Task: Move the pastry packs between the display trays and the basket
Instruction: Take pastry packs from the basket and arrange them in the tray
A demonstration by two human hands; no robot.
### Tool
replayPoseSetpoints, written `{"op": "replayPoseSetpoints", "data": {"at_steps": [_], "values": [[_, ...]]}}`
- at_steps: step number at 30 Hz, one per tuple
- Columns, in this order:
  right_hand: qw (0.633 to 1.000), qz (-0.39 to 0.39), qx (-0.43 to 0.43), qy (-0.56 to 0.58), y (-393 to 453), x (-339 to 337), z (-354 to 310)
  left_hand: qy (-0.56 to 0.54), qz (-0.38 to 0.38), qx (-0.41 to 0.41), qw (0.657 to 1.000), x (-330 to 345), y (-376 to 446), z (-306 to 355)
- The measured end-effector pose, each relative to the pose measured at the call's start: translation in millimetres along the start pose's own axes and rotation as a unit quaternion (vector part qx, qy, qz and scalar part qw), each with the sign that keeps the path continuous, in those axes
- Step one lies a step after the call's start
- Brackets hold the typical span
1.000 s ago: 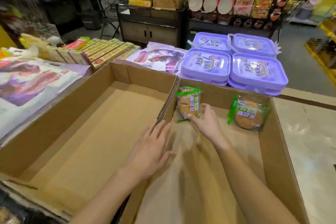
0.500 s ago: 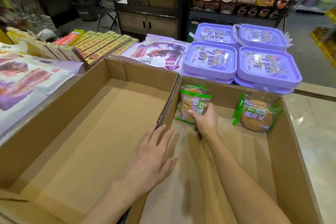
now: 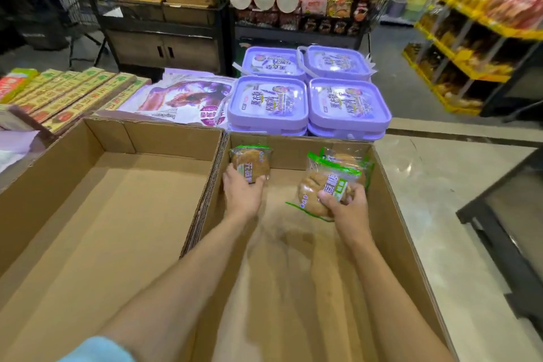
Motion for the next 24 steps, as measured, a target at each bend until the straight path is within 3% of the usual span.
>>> {"op": "replayPoseSetpoints", "data": {"at_steps": [4,9,14,18,24], "values": [[1.0,0.006,-0.001,0.016,-19.2,-6.9,-2.4,-0.043,0.03,-0.039,0.998,17.7,5.3,-3.8],[0.999,-0.003,0.015,0.045,-33.3,-4.5,0.0,-0.026,0.056,-0.026,0.998,25.6,23.3,-0.5],[0.998,0.002,0.025,0.053,-32.3,-9.3,0.9,0.059,-0.031,0.041,0.997,32.8,37.9,-3.1],[0.998,0.028,0.027,0.039,-27.5,-14.6,3.5,0.087,-0.086,0.046,0.991,32.9,48.3,-8.3],[0.998,0.046,0.013,0.048,-31.1,-21.8,-3.2,0.022,-0.101,0.087,0.991,21.5,27.1,5.2]]}}
Point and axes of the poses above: each hand's wrist, its own y-axis towards the middle knuckle, its own x-axis out of the palm, z = x × y, the point moved 3 cm from there along y, towards the middle knuckle, and after that the axes turned 2 degrees about -z, right-handed, at the moved point
